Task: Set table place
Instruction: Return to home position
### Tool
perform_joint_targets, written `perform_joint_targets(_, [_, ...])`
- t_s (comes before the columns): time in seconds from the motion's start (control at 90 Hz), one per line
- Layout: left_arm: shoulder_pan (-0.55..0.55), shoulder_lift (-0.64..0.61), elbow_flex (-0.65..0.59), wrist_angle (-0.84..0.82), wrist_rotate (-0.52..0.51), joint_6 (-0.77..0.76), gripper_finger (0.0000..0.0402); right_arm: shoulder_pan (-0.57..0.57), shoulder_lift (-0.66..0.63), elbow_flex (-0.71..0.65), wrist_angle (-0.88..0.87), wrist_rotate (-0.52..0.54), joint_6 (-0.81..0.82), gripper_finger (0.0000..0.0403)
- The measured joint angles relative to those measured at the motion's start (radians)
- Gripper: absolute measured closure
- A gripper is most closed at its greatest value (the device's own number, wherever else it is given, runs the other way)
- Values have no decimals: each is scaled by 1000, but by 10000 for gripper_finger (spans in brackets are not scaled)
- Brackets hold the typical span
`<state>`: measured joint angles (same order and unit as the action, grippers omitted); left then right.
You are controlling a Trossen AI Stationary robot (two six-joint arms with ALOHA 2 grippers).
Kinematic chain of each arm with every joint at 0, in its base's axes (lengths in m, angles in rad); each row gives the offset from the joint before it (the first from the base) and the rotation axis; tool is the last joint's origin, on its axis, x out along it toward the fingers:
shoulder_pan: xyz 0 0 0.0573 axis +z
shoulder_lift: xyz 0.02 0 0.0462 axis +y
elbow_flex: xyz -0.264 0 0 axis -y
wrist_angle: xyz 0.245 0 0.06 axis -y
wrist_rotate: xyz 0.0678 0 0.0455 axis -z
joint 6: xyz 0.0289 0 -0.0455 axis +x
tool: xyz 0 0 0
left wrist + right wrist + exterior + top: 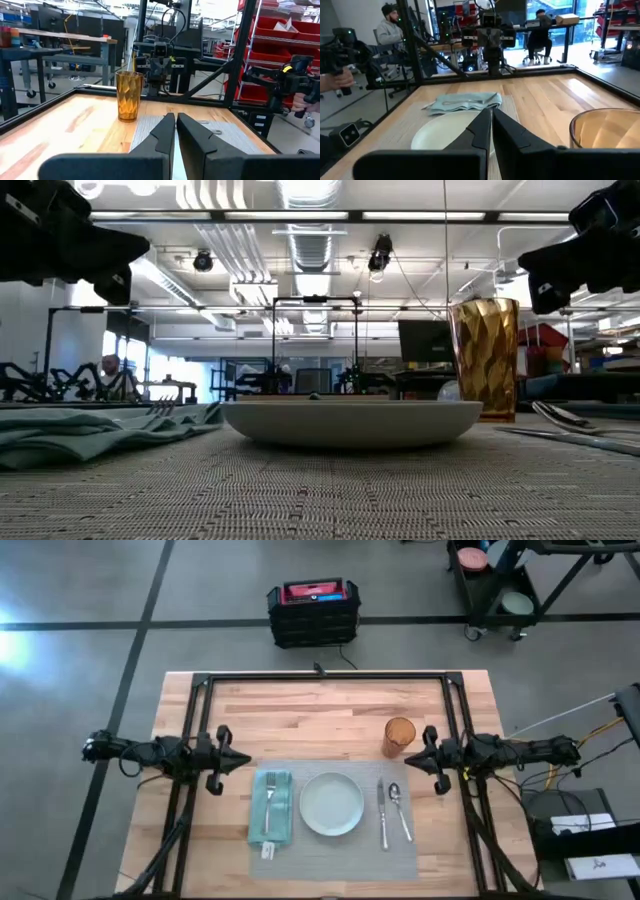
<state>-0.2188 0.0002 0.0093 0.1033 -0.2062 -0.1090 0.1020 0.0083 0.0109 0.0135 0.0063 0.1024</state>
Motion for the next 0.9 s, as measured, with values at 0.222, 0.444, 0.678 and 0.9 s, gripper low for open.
perform_joint_targets(0.222, [0, 0, 0, -21, -1, -4, 398, 0, 42, 0, -2, -6, 4, 400])
perform_joint_targets(0.444, [0, 2, -1, -37, -130, 0, 393, 0, 94, 0, -2, -6, 72, 401])
perform_joint_targets(0.678, [1, 40, 4, -34, -263, -10, 393, 0, 106, 0, -2, -6, 80, 401])
perform_joint_targets(0.9, [1, 83, 6, -37, -264, -11, 393, 0, 106, 0, -2, -6, 80, 401])
